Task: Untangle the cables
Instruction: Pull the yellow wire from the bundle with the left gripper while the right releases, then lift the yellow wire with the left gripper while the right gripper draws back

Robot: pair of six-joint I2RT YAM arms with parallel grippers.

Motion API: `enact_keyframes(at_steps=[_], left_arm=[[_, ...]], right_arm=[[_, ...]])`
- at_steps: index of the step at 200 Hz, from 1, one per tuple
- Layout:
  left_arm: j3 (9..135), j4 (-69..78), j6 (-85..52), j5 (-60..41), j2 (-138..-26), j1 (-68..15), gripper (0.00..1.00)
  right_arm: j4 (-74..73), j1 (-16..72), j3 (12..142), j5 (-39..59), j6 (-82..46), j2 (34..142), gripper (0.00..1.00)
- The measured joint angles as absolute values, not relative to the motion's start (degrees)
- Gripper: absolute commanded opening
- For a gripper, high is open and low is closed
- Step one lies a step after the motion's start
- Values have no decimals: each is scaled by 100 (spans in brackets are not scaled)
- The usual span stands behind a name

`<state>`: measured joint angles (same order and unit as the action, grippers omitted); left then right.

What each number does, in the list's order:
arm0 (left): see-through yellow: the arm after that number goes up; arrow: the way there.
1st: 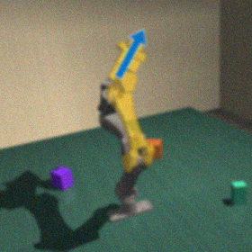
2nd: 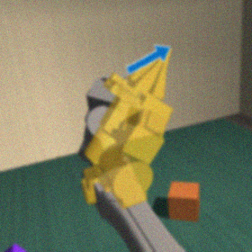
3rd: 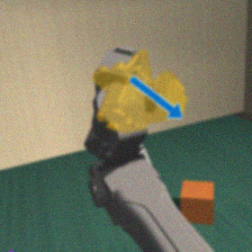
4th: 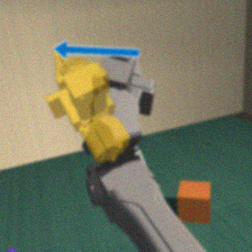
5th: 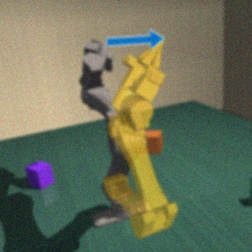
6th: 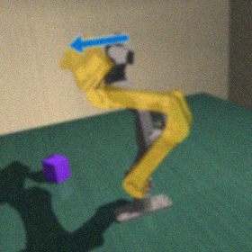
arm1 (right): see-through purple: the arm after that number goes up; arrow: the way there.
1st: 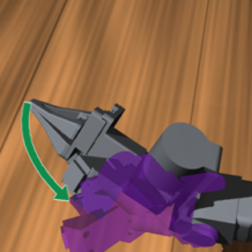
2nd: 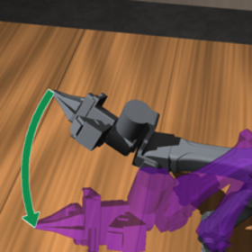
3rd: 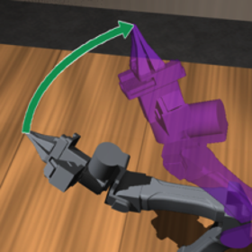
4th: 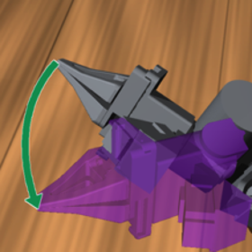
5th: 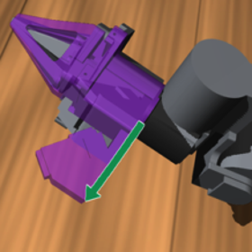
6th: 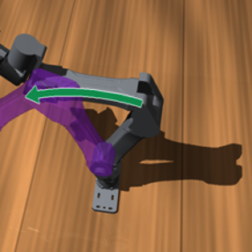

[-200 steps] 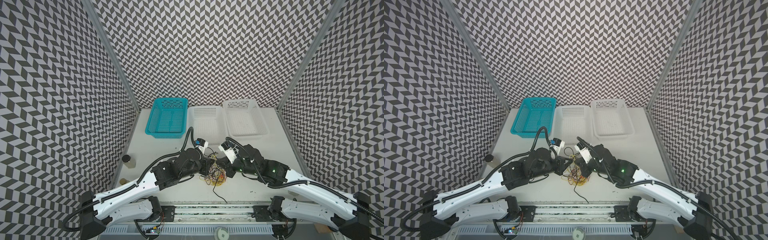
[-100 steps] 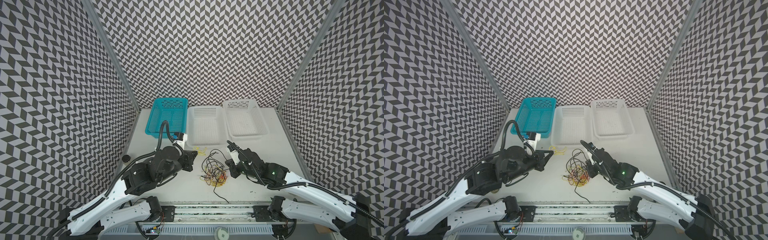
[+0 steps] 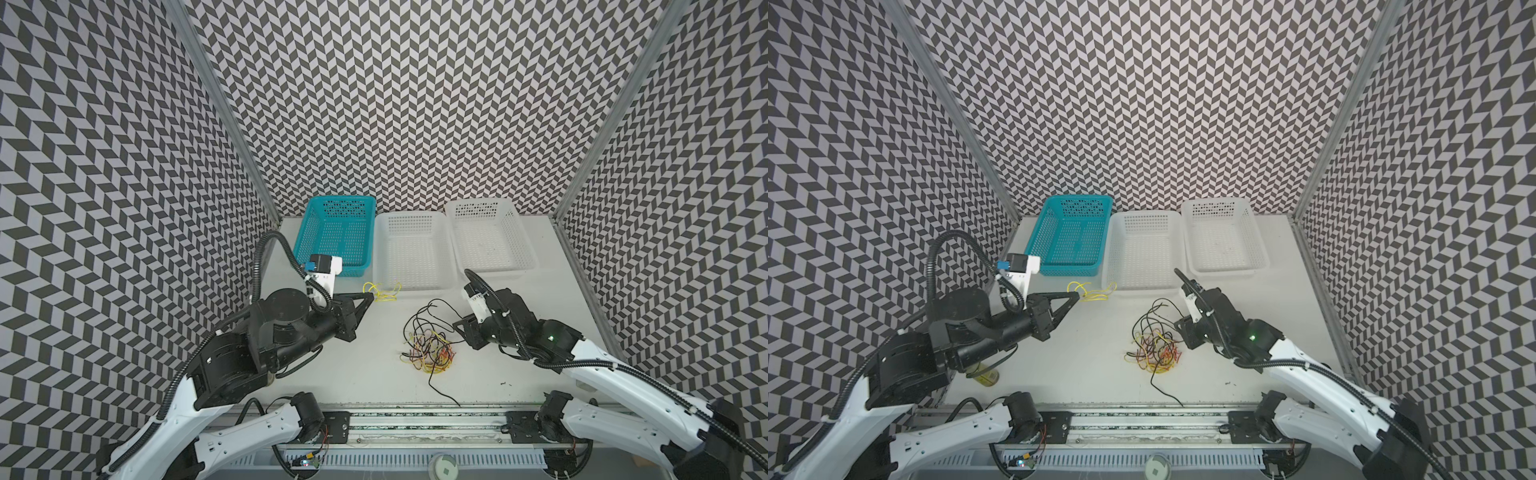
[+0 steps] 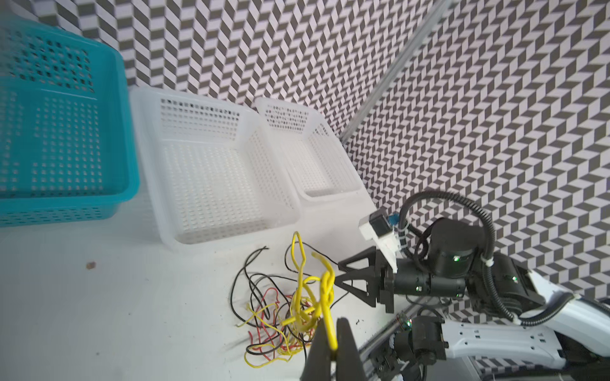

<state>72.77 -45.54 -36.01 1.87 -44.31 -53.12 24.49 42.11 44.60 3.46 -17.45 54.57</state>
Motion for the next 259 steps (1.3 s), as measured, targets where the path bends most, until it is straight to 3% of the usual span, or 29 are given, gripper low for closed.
enact_keyframes(at_steps=[24, 44, 123, 178, 259], left_arm=[[6984, -4156, -3590, -303, -4657, -5312, 0], [6698, -3691, -3610, -672, -4840, -5312, 0], [6344, -2462, -3815, -1409, -5120, -5312, 0], [6331, -2447, -3835, -1378, -5118, -5312, 0], [6333, -2561, -3756, -1330, -5266, -5312, 0]], right_arm=[[2152, 4211, 4543, 687, -1645, 4993, 61], [1730, 4211, 4506, 996, -1658, 4698, 64], [976, 4211, 4051, 1422, -2060, 4729, 63], [954, 4211, 3933, 1160, -2082, 4193, 63], [1017, 4211, 3935, 1004, -2088, 4230, 62]])
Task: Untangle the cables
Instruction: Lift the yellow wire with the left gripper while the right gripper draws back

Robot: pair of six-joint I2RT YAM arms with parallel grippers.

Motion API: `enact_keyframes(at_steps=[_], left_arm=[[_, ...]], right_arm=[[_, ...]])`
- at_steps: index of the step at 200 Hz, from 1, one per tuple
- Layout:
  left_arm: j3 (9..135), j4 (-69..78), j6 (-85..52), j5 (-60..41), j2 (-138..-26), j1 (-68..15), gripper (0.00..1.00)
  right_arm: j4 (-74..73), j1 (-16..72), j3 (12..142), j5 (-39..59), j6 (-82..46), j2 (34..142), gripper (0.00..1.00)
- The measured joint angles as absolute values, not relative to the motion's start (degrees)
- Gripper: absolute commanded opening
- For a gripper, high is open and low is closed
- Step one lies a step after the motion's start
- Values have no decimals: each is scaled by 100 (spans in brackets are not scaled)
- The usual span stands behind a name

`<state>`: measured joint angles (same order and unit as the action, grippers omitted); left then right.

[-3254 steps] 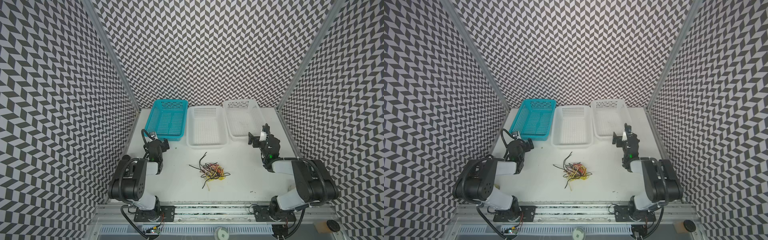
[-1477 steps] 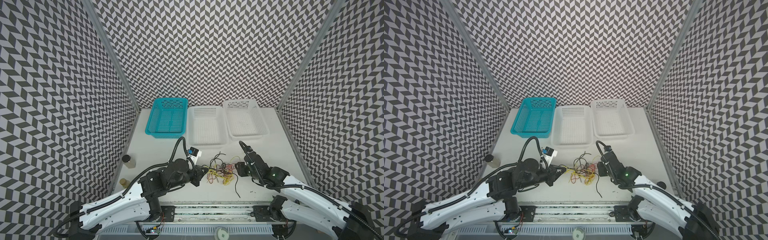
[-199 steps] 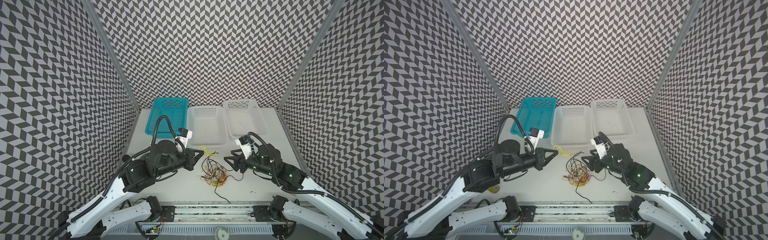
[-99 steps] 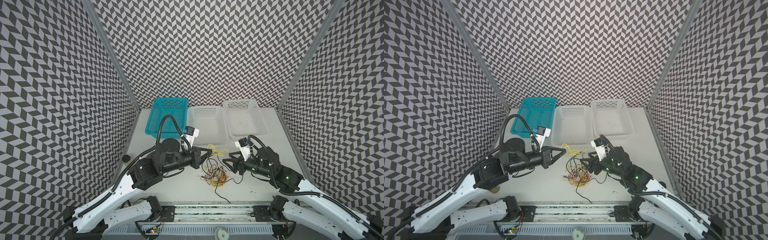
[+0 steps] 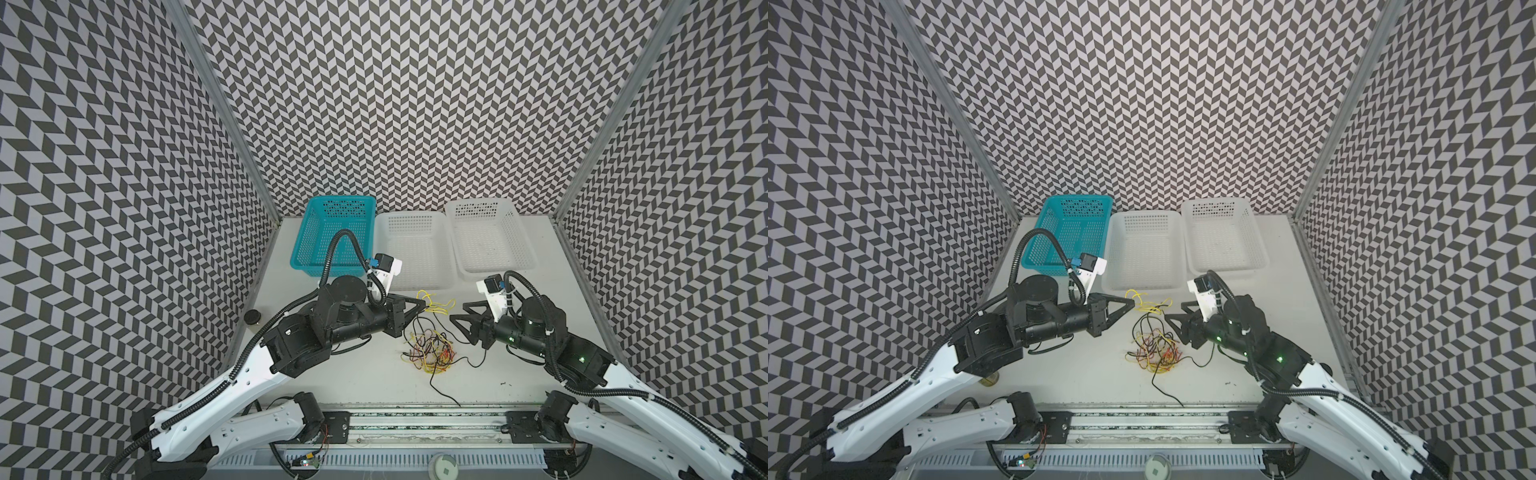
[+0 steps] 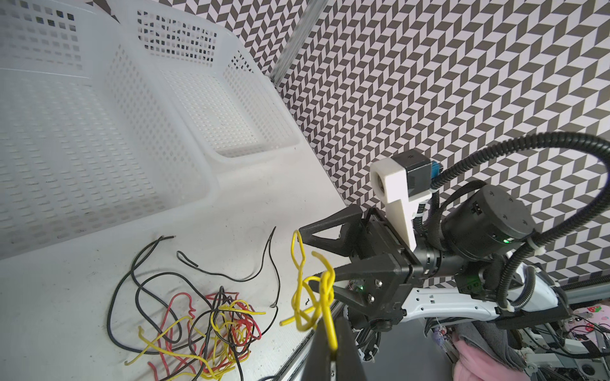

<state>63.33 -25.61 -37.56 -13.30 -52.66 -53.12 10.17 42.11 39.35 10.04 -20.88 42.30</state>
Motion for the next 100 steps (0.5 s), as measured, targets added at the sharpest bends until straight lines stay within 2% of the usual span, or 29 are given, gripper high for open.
enact_keyframes(at_steps=[100], left_arm=[[6333, -2574, -3712, -1319, -5256, -5332, 0]], right_arm=[[834, 4211, 3933, 781, -2158, 4340, 58]])
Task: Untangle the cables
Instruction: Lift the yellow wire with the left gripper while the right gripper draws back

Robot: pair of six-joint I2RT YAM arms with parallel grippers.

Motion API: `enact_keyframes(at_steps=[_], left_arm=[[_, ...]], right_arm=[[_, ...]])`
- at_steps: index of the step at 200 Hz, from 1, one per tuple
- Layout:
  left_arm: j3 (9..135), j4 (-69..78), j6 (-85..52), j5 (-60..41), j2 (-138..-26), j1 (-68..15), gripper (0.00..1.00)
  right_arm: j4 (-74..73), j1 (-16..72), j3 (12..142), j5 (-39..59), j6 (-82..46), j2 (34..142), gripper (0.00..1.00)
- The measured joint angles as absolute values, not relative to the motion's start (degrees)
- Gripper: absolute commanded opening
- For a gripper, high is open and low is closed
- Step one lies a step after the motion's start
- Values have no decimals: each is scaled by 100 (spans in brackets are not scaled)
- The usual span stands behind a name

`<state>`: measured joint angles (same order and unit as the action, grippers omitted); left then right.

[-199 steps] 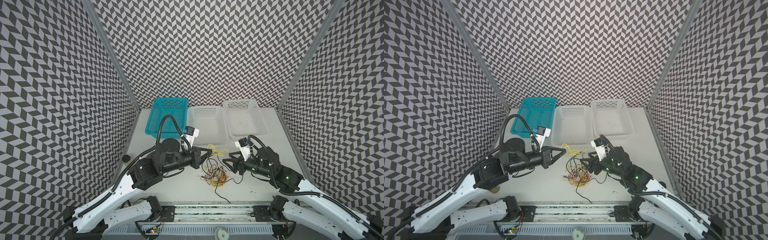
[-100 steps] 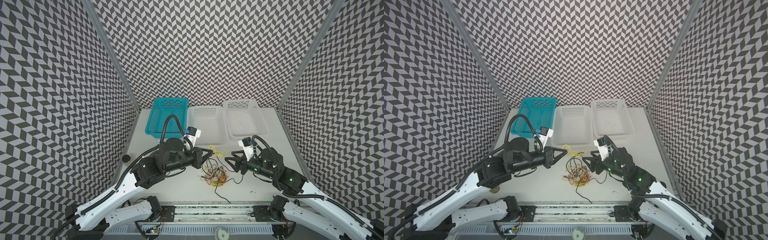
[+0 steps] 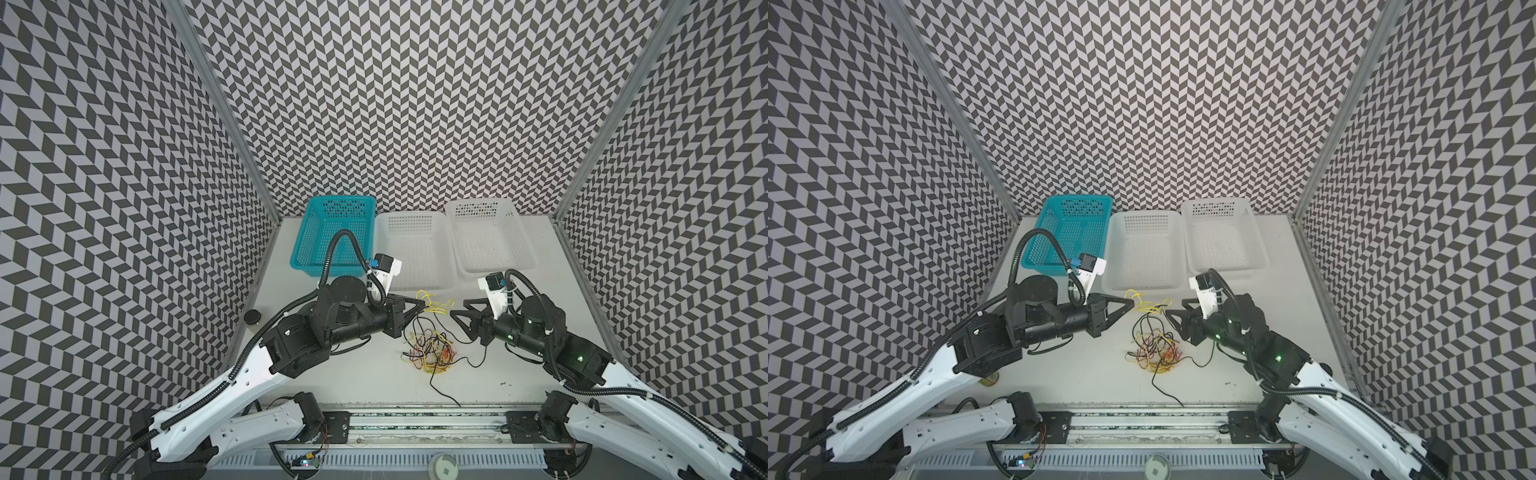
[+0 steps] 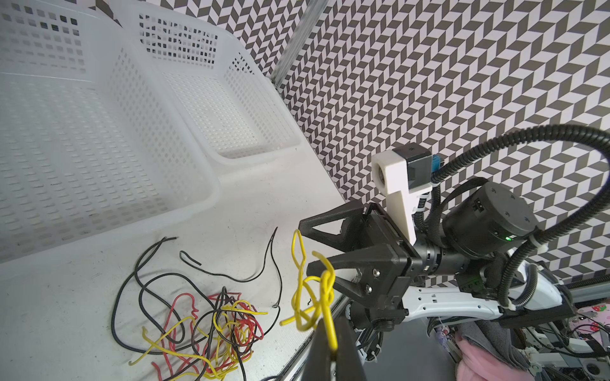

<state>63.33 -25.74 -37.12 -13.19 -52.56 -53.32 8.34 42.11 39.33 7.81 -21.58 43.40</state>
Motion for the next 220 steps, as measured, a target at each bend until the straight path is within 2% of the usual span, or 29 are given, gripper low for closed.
enact_keyframes(at_steps=[109, 119, 139, 166, 190, 220], left_arm=[[6184, -2416, -3719, -1516, -5256, -5411, 0], [6123, -2373, -3732, -1516, -5249, -5411, 0], [6020, -2340, -3736, -1514, -5181, -5411, 0], [5966, -2292, -3736, -1518, -5022, -5411, 0], [5964, -2139, -3739, -1575, -4906, -5411, 0], [5961, -2056, -3739, -1632, -4917, -5411, 0]], right_arm=[[429, 4209, 3933, 318, -2209, 4805, 49], [416, 4209, 3933, 316, -2220, 4856, 44], [366, 4209, 3885, 305, -2248, 4915, 28], [290, 4209, 3776, 108, -2252, 4893, 14], [287, 4174, 3581, -172, -2263, 4812, 8], [305, 4128, 3411, -340, -2276, 4720, 10]])
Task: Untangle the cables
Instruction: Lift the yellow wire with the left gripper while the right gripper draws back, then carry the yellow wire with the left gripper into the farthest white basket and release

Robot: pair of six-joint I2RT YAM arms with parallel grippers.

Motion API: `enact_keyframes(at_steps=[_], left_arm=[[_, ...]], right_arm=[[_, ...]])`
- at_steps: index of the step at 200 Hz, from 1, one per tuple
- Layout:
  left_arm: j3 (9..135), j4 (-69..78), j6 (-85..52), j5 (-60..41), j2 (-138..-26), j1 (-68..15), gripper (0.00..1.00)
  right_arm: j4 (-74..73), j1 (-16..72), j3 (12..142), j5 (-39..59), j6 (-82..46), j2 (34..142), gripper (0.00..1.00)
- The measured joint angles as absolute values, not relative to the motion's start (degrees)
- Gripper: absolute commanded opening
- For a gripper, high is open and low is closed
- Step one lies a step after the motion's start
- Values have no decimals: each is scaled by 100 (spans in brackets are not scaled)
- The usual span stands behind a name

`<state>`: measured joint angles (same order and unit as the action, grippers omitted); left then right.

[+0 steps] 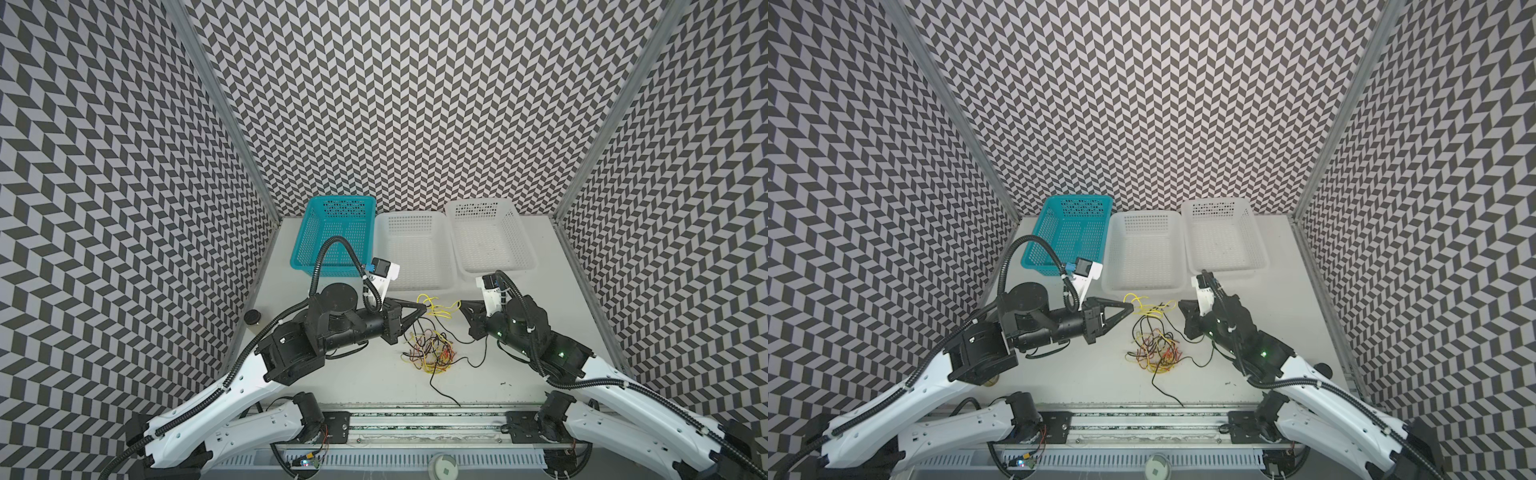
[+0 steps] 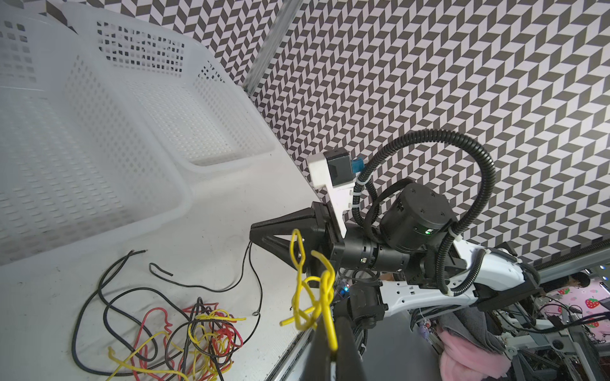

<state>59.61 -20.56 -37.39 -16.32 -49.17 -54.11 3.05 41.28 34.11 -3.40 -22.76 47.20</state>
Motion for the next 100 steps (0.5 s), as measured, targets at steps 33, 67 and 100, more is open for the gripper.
enact_keyframes(at_steps=[33, 67, 100], left_arm=[[5961, -2156, -3732, -1448, -5050, -5404, 0], [6381, -2292, -3516, -1505, -5813, -5151, 0], [7671, -2375, -3068, -1758, -7275, -4727, 0]], right_arm=[[543, 4097, 3400, -622, -2196, 4265, 19], [1238, 4003, 3511, -1177, -2152, 3782, 32], [1970, 3948, 3660, -1752, -2152, 3293, 53]])
